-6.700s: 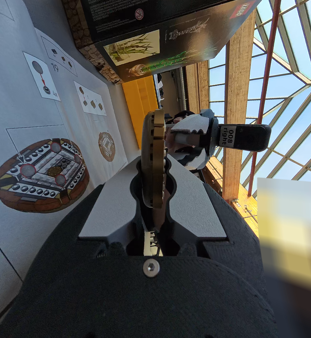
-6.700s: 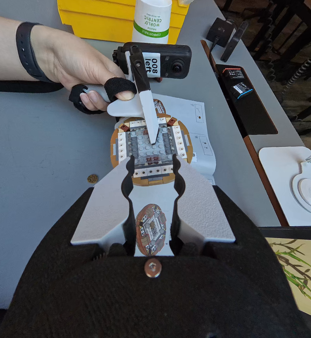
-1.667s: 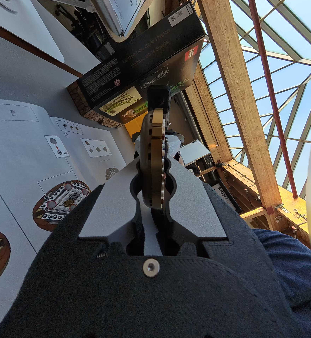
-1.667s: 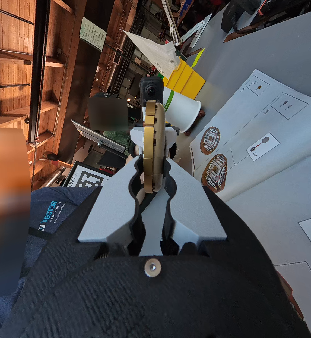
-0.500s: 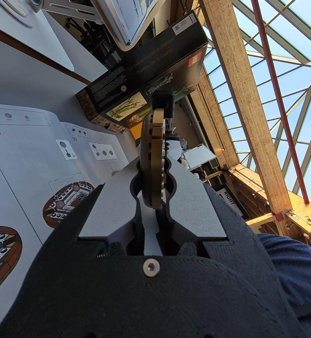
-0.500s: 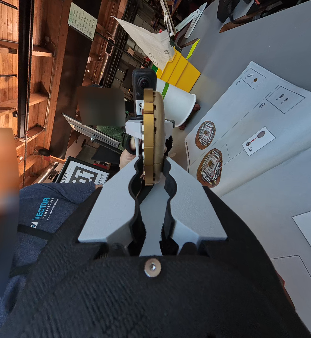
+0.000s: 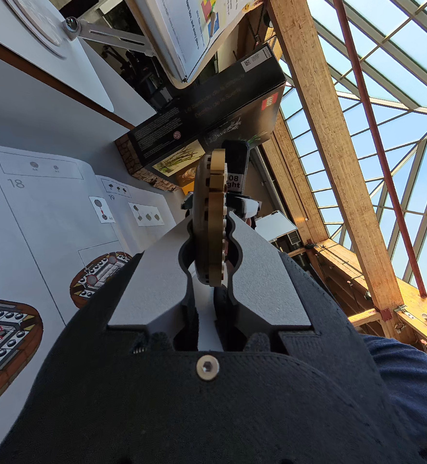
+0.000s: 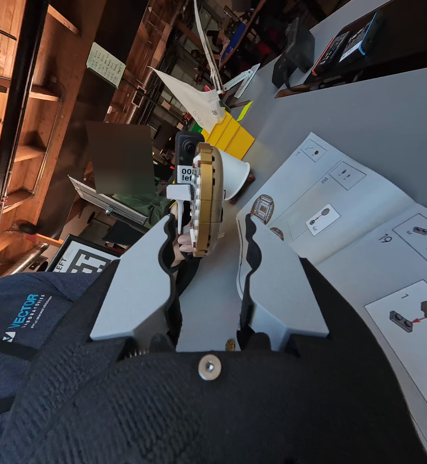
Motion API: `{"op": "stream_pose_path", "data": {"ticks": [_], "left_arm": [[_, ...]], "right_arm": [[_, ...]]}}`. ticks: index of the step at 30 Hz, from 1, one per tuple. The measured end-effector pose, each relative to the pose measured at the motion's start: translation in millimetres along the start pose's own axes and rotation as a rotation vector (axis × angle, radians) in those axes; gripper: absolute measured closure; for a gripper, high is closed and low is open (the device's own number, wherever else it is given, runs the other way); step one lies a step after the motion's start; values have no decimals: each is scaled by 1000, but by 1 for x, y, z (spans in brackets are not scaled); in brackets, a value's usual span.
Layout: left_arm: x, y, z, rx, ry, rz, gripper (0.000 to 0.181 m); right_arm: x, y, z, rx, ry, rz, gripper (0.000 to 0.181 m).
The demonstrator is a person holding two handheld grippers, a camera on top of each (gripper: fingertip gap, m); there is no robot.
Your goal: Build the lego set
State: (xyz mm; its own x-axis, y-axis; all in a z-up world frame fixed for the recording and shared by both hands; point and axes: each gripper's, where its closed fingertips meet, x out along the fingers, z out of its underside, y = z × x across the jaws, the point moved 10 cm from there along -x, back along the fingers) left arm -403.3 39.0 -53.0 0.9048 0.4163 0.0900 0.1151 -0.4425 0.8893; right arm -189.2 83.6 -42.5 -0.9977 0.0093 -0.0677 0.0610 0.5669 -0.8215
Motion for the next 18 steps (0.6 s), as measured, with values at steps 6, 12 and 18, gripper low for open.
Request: {"op": "stream_pose_path", "data": {"ticks": [6, 12, 18], "left_arm": [[1, 2, 0, 34, -17, -15, 163], [2, 3, -1, 32, -45, 21, 162], [4, 2, 1, 57, -53, -15, 163]], "right_arm": [[8, 1, 6, 46, -48, -36, 160], [5, 0, 4, 81, -33, -123, 156], [6, 4, 5, 51, -19, -113, 156]]}}
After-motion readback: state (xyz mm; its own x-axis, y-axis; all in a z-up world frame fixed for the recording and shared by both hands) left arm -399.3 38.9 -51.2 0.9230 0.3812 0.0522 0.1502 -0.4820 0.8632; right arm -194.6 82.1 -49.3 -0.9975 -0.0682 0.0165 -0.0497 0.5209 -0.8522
